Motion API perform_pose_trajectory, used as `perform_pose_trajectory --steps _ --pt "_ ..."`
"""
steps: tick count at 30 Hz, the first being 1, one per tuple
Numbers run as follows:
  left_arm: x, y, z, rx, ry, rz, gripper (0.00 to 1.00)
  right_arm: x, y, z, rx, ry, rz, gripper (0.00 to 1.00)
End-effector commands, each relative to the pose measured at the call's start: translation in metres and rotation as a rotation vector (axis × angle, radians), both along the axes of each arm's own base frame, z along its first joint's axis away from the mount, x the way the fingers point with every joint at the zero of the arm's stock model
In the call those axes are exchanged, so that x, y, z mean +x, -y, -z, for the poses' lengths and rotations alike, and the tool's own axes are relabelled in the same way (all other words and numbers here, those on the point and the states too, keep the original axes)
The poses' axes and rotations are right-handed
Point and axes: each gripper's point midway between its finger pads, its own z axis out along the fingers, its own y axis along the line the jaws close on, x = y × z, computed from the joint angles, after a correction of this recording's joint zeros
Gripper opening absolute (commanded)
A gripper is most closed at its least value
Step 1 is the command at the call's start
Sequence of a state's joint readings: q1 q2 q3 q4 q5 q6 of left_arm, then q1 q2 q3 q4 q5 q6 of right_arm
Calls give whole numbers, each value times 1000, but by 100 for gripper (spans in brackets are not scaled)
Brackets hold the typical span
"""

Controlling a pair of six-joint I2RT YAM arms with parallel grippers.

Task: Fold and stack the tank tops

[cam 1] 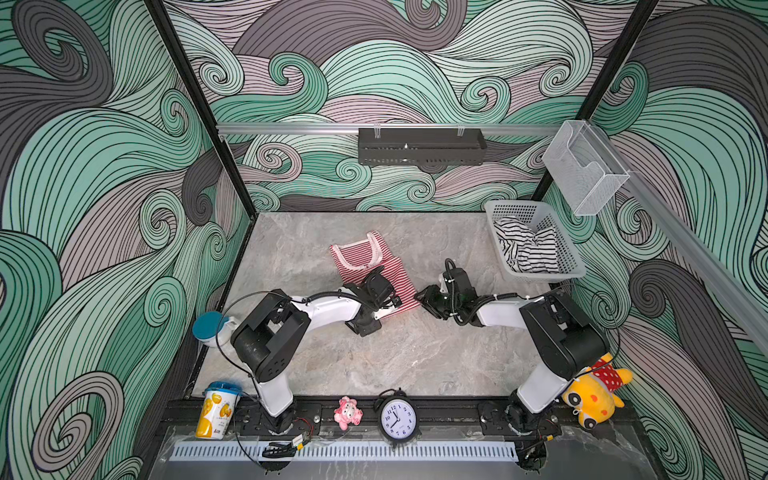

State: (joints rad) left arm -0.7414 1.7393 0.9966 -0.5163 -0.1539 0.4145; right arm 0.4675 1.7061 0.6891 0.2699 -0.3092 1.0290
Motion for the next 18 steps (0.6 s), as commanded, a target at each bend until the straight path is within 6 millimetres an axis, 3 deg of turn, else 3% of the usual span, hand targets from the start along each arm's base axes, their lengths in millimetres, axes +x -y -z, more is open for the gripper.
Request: perform_pose_trajectory --steps 1,12,18 --pt "-18 -13 11 60 -73 5 1 -45 48 56 -243 -219 50 47" --pt "-17 -12 9 51 -69 1 1 -43 23 69 -217 -244 -54 48" --pt "-17 -12 9 54 -70 1 0 -50 18 63 -196 -235 -77 47"
